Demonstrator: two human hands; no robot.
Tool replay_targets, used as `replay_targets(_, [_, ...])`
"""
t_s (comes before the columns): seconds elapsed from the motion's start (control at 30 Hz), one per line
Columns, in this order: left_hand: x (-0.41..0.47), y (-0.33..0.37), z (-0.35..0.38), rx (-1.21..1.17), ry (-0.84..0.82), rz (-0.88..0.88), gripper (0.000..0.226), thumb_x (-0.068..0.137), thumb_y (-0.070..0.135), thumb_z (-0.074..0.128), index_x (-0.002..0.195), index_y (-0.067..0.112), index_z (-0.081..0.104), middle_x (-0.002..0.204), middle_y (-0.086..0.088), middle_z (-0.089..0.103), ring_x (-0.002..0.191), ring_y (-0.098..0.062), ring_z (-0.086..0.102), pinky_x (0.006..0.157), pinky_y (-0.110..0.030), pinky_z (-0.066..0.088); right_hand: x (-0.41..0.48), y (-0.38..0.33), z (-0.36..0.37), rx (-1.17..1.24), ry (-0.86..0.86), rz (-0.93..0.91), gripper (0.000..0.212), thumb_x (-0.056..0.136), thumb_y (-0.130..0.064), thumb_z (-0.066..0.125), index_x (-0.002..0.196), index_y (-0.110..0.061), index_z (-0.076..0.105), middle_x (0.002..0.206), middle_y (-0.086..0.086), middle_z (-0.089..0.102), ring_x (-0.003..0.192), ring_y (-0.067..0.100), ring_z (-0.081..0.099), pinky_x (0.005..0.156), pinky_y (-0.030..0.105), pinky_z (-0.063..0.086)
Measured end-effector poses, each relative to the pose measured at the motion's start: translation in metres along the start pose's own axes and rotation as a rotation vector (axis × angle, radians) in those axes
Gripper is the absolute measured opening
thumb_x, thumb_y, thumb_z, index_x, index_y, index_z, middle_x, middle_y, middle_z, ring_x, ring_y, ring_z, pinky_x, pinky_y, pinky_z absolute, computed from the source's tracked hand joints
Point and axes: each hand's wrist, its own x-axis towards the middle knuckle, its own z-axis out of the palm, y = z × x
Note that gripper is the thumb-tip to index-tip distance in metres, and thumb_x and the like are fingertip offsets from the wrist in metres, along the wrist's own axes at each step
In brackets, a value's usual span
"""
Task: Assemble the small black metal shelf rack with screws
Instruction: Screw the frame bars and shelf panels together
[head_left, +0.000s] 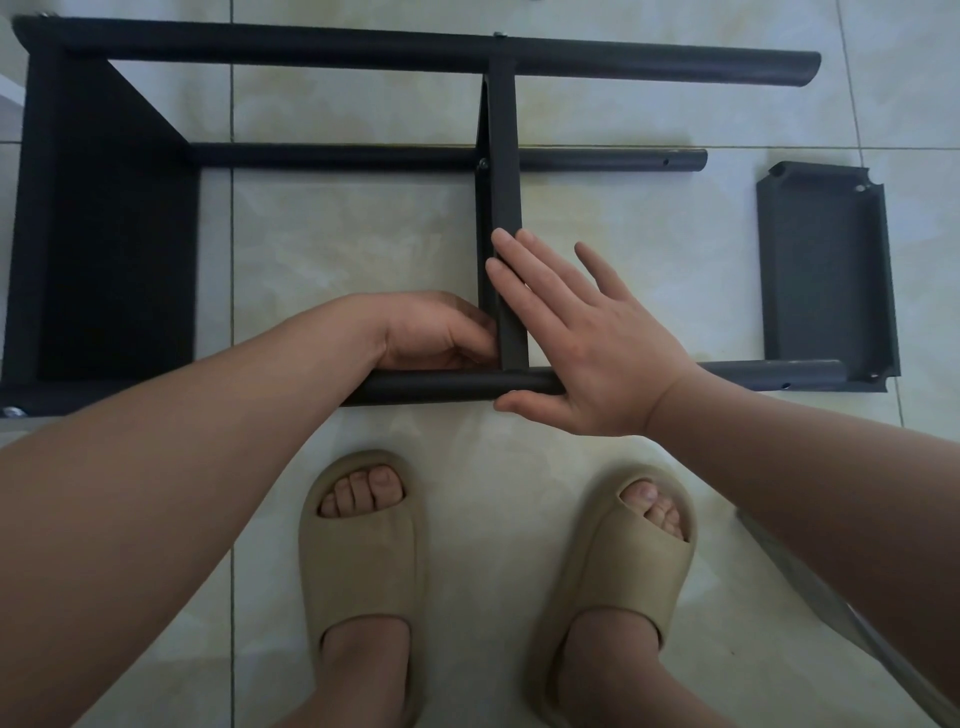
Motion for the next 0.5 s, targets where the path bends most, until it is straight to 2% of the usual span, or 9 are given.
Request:
replay_targets(0.1, [0.0009,0.0000,-0.0001,-0.031,0.007,-0.002,0.034,0.091,-0.012,0.046,0.077,0.005,0.071,0.072,-0.009,0.070,0.066,-0.018,0.070,0.061,-0.024,0.055,-0.0001,0.0005,0.0000,0.000,0.006,-0.001,0.101,0.092,-0.077,0.035,0.161,-0.004,0.017,0.170,0.011,0.007,0.157,0.026,0.006,0.122,0.059,0.018])
replay_targets(0.23, [0.0007,0.0024,0.0024,-0.033,0.009,0.007,0.018,0.091,-0.010,0.045,0.095,-0.003,0.061,0.078,-0.009,0.069,0.072,-0.019,0.069,0.069,-0.028,0.056,-0.0005,0.0007,0.0005,0.006,0.017,-0.001,0.101,0.091,-0.076,0.036,0.160,-0.004,0.018,0.169,0.011,0.009,0.157,0.026,0.007,0.121,0.059,0.020])
replay_targets(0.3, [0.0005,0.0027,0.0024,-0.038,-0.008,0.003,0.021,0.090,-0.007,0.046,0.092,0.001,0.065,0.079,-0.007,0.070,0.073,-0.017,0.069,0.069,-0.026,0.056,-0.0006,0.0008,0.0010,0.006,0.021,-0.002,0.101,0.091,-0.076,0.036,0.160,-0.004,0.019,0.169,0.011,0.009,0.157,0.026,0.007,0.121,0.059,0.020])
replay_targets(0.4, [-0.0014,0.0024,0.0034,0.015,-0.014,-0.019,0.032,0.089,0.000,0.050,0.075,0.014,0.076,0.078,-0.003,0.072,0.073,-0.013,0.069,0.066,-0.024,0.055,-0.0002,0.0009,0.0009,0.006,0.021,-0.001,0.101,0.092,-0.076,0.036,0.160,-0.004,0.018,0.169,0.011,0.009,0.157,0.026,0.007,0.121,0.059,0.020])
replay_targets(0.43, [-0.0006,0.0008,0.0031,0.042,0.006,-0.017,0.032,0.089,0.001,0.053,0.073,0.015,0.076,0.076,-0.003,0.072,0.071,-0.013,0.069,0.065,-0.023,0.054,-0.0002,0.0010,0.0009,0.006,0.021,-0.001,0.101,0.092,-0.076,0.036,0.160,-0.004,0.018,0.169,0.011,0.009,0.157,0.026,0.007,0.121,0.059,0.020])
replay_targets(0.5, [0.0008,-0.0005,0.0027,0.066,0.076,-0.011,0.021,0.089,-0.001,0.055,0.080,0.006,0.073,0.076,-0.007,0.072,0.069,-0.015,0.070,0.063,-0.023,0.054,-0.0003,0.0008,0.0012,0.007,0.023,-0.001,0.101,0.092,-0.076,0.035,0.160,-0.004,0.018,0.169,0.011,0.009,0.157,0.026,0.007,0.121,0.059,0.020])
